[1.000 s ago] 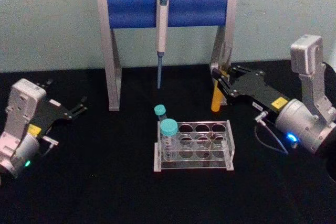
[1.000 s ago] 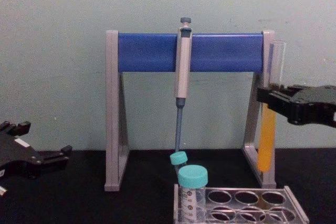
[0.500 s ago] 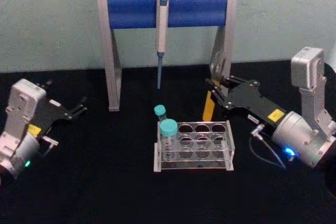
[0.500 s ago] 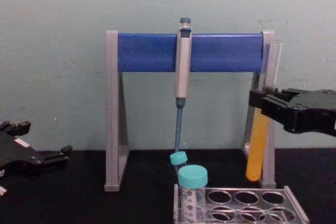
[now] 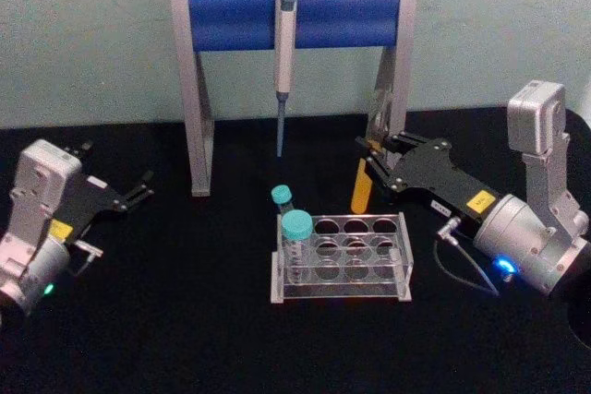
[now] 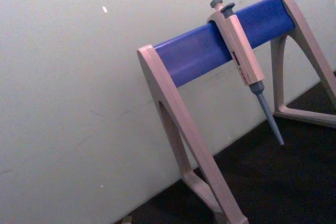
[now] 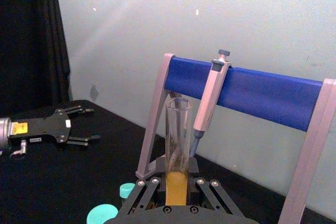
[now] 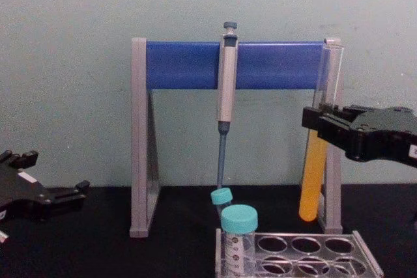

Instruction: Pick up the test tube from the test tube rack, shake it, then place it back into the test tube rack.

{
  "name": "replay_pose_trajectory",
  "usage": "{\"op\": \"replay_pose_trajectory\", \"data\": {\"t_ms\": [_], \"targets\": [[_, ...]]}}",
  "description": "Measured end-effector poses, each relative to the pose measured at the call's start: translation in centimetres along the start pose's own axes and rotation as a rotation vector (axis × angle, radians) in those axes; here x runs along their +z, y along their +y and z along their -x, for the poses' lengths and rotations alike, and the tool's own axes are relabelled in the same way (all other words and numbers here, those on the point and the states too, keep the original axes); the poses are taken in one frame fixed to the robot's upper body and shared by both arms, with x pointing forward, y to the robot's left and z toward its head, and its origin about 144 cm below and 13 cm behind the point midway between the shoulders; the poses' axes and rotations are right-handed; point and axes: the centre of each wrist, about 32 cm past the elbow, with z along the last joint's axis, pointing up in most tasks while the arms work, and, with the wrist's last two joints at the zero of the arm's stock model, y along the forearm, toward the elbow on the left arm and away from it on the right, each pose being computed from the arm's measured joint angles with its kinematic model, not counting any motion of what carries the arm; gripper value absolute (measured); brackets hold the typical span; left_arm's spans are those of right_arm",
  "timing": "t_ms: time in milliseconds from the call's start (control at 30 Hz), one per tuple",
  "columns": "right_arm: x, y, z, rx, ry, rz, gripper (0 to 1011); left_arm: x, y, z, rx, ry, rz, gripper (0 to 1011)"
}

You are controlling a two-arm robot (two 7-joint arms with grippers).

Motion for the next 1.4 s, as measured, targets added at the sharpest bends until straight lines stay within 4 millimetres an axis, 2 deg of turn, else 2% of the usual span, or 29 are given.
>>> {"op": "replay_pose_trajectory", "data": {"t_ms": [733, 1400], "targets": [[-0.7, -0.4, 0.0, 0.007, -0.031, -0.012, 226, 0.0, 0.0, 0.0, 0.000, 0.000, 0.000, 1001], [-2.6, -1.3, 0.3, 0.018, 0.001, -0.013, 226, 0.0, 0.0, 0.0, 0.000, 0.000, 0.000, 1002]]}}
